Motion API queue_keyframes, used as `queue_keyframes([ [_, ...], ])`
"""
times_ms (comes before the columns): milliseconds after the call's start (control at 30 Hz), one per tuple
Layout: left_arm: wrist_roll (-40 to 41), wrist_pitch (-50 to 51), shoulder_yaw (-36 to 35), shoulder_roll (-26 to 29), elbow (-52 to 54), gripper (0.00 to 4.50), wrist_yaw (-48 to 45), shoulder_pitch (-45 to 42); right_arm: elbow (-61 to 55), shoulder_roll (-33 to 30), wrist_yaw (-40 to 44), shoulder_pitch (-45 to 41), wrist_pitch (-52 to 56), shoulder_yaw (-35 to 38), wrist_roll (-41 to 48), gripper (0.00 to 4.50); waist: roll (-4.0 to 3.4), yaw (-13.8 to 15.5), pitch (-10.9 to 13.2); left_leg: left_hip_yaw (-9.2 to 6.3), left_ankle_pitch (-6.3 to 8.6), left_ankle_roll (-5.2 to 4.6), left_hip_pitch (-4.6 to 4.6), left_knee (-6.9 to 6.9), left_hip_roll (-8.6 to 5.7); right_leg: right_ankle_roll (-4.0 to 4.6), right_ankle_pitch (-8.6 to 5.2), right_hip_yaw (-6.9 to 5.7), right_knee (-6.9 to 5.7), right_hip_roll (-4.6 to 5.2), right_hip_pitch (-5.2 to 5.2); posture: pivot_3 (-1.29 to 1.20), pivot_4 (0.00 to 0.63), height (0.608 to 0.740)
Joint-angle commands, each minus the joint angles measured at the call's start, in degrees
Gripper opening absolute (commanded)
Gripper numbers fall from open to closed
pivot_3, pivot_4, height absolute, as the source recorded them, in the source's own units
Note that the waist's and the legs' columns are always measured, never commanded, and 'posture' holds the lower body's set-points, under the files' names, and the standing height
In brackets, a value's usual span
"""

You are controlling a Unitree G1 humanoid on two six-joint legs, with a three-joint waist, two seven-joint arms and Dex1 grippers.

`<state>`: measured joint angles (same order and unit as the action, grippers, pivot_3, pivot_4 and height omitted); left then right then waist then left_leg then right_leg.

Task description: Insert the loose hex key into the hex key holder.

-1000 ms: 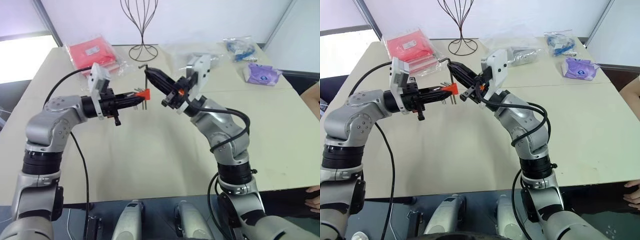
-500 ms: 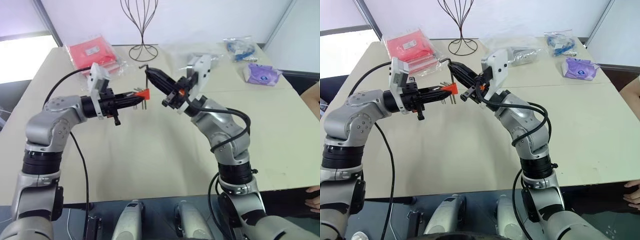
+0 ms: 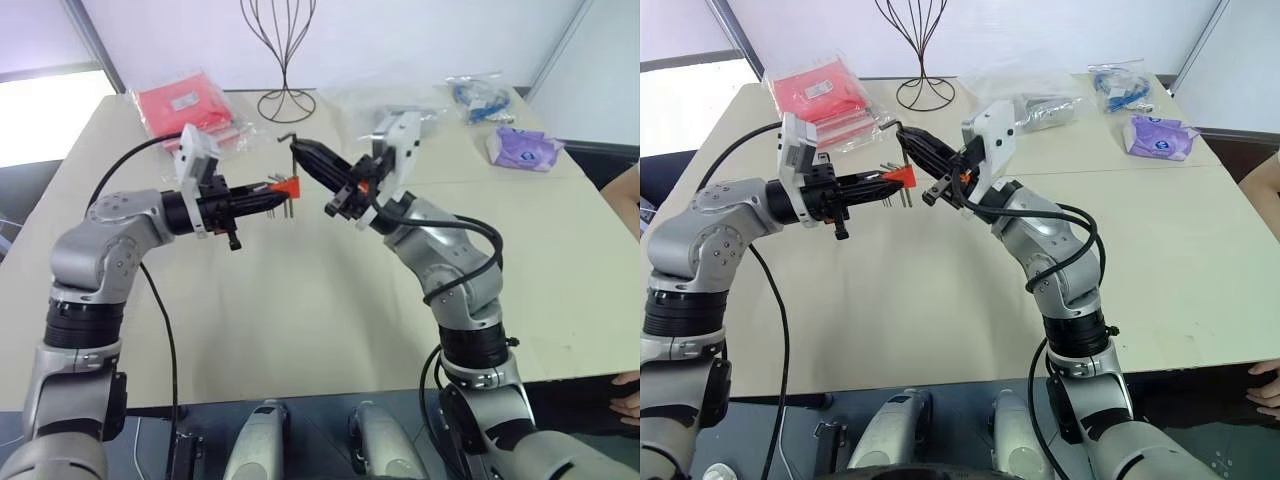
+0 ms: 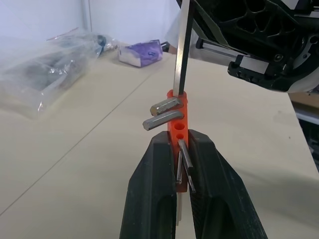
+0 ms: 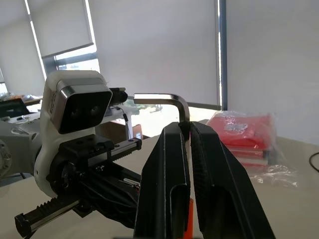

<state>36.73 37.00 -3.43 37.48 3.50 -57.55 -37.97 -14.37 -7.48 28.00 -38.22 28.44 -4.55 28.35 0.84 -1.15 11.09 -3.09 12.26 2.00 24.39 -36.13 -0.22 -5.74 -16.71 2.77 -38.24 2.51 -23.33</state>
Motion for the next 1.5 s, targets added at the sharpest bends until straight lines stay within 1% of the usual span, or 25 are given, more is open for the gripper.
queue_keyframes([
  [33,0.6,-1.0,-1.6,0.4,1.9,0.00,-0.4,-1.5,-1.4,0.1,0.3,-0.2,0.1,-0.6,0.1,0.04,0.00,0.0,0.0,0.00,0.00,0.00,0.00,0.00,0.00,0.00,0.00,0.00,0.00,0.00,0.00,0.00,0.150,0.740],
  [200,0.6,-0.8,-1.5,0.3,2.1,0.00,-0.4,-1.5,-1.0,0.0,0.1,-0.1,0.4,-1.3,-0.4,0.04,0.00,0.0,0.0,0.00,0.00,0.00,0.00,0.00,0.00,0.00,0.00,0.00,0.00,0.00,0.00,0.00,0.150,0.740],
  [300,0.6,-0.8,-1.5,0.3,2.2,0.00,-0.4,-1.5,-0.8,-0.1,0.0,0.0,0.6,-1.7,-1.0,1.05,0.00,0.0,0.0,0.00,0.00,0.00,0.00,0.00,0.00,0.00,0.00,0.00,0.00,0.00,0.00,0.00,0.150,0.740],
  [367,0.7,-0.7,-1.5,0.2,2.3,0.00,-0.3,-1.4,-1.0,-0.9,0.3,0.1,1.2,-2.1,-1.4,1.93,0.00,0.0,0.0,0.00,0.00,0.00,0.00,0.00,0.00,0.00,0.00,0.00,0.00,0.00,0.00,0.00,0.150,0.740],
  [433,0.7,-0.7,-1.5,0.2,2.4,0.00,-0.3,-1.2,-2.2,-2.3,1.3,0.8,2.1,-2.4,-1.4,3.01,0.00,0.0,0.0,0.00,0.00,0.00,0.00,0.00,0.00,0.00,0.00,0.00,0.00,0.00,0.00,0.00,0.150,0.740],
  [500,0.6,-0.9,-1.3,0.1,2.3,0.00,-0.4,-1.0,-5.5,-5.7,3.5,3.0,4.3,-1.0,1.0,3.99,0.00,0.3,0.0,0.00,0.00,0.00,0.00,-0.01,0.00,0.00,0.00,-0.01,0.01,0.01,0.01,0.00,0.150,0.740],
  [533,0.5,-1.0,-1.2,0.0,2.3,0.00,-0.4,-1.0,-7.1,-7.3,4.4,4.1,5.5,-0.1,2.3,3.99,0.00,0.4,0.0,-0.01,0.00,0.00,0.02,-0.01,-0.01,0.00,0.00,-0.01,0.03,0.02,0.01,0.00,0.150,0.740],
  [600,0.3,-1.1,-0.8,-0.6,2.0,0.00,-0.4,-0.8,-11.6,-13.5,6.7,9.0,7.9,3.6,4.6,3.99,0.00,0.6,0.0,-0.01,0.00,0.00,0.03,0.00,-0.03,0.00,0.00,-0.03,0.11,0.05,0.05,0.00,0.150,0.740],
  [667,0.3,-1.1,-0.4,-1.0,2.0,0.00,-0.5,-0.5,-14.1,-17.0,7.0,11.6,9.4,5.8,6.1,3.99,0.01,0.5,0.0,-0.05,0.01,-0.02,0.05,-0.02,-0.06,-0.01,-0.01,-0.07,0.16,0.10,0.11,0.00,0.150,0.740],
  [833,-0.1,-0.1,2.9,-3.9,2.8,0.00,-0.4,0.2,-19.7,-24.2,6.5,13.3,14.9,14.2,13.1,3.99,-0.02,0.0,0.0,-0.04,0.01,-0.02,-0.04,-0.02,0.04,0.00,0.00,-0.03,0.07,-0.04,0.11,0.00,0.150,0.740],
  [933,-0.7,0.0,5.1,-6.5,2.2,0.00,0.3,0.3,-23.0,-30.6,8.1,14.0,18.4,18.9,17.8,3.99,-0.02,0.3,0.0,-0.08,0.01,-0.02,-0.02,0.00,0.04,0.01,-0.01,-0.04,0.06,-0.07,0.11,0.00,0.150,0.740],
  [1033,-1.7,0.7,7.9,-9.9,0.7,0.00,1.4,0.2,-24.2,-38.3,11.4,15.6,19.3,22.2,18.4,3.99,-0.01,0.5,0.0,-0.06,0.01,-0.03,0.01,-0.02,0.01,0.01,-0.01,-0.04,0.13,0.00,0.13,0.00,0.150,0.740],
  [1067,-1.9,0.7,8.5,-10.9,0.2,0.00,1.4,0.1,-24.0,-40.0,11.9,15.9,19.2,23.0,18.4,3.99,0.01,0.5,0.0,-0.03,0.01,-0.03,0.00,-0.03,-0.04,0.00,-0.01,-0.04,0.14,0.05,0.16,0.00,0.150,0.740],
  [1200,-2.7,0.6,11.7,-16.1,-2.9,0.00,1.4,-1.1,-22.3,-43.5,12.5,16.3,18.3,24.6,17.7,3.99,0.01,0.5,0.0,-0.03,0.01,-0.04,-0.01,-0.12,-0.05,-0.01,0.00,-0.05,0.15,0.04,0.23,0.00,0.150,0.740],
  [1233,-3.7,-0.4,13.1,-19.6,-6.7,0.00,1.8,-2.6,-22.4,-43.5,12.1,16.4,18.2,24.5,17.4,3.99,0.02,0.5,0.0,-0.03,0.01,-0.04,-0.02,-0.11,-0.05,-0.01,0.00,-0.05,0.14,0.05,0.23,0.00,0.150,0.740],
  [1333,-7.2,-3.9,14.9,-27.1,-17.5,0.00,4.2,-6.5,-23.4,-43.0,10.2,17.1,18.2,24.1,17.2,3.99,-0.04,0.9,0.0,0.01,0.01,-0.05,0.01,-0.16,-0.07,-0.02,0.00,-0.11,0.13,0.00,0.26,0.00,0.150,0.740],
  [1400,-9.1,-5.4,14.6,-29.7,-22.3,0.00,4.9,-8.2,-24.1,-42.8,9.3,17.5,18.2,23.9,17.3,3.99,-0.02,1.2,0.0,0.01,0.01,-0.05,0.02,-0.23,-0.11,-0.04,0.00,-0.17,0.19,0.02,0.36,0.00,0.150,0.740],
  [1500,-12.7,-9.4,15.5,-33.0,-30.2,0.00,5.3,-10.2,-25.3,-42.5,7.7,18.1,18.6,24.3,17.8,3.99,-0.01,0.7,0.0,-0.01,0.04,-0.10,0.01,-0.19,-0.13,-0.06,0.01,-0.13,0.21,0.02,0.33,0.00,0.150,0.740],
])
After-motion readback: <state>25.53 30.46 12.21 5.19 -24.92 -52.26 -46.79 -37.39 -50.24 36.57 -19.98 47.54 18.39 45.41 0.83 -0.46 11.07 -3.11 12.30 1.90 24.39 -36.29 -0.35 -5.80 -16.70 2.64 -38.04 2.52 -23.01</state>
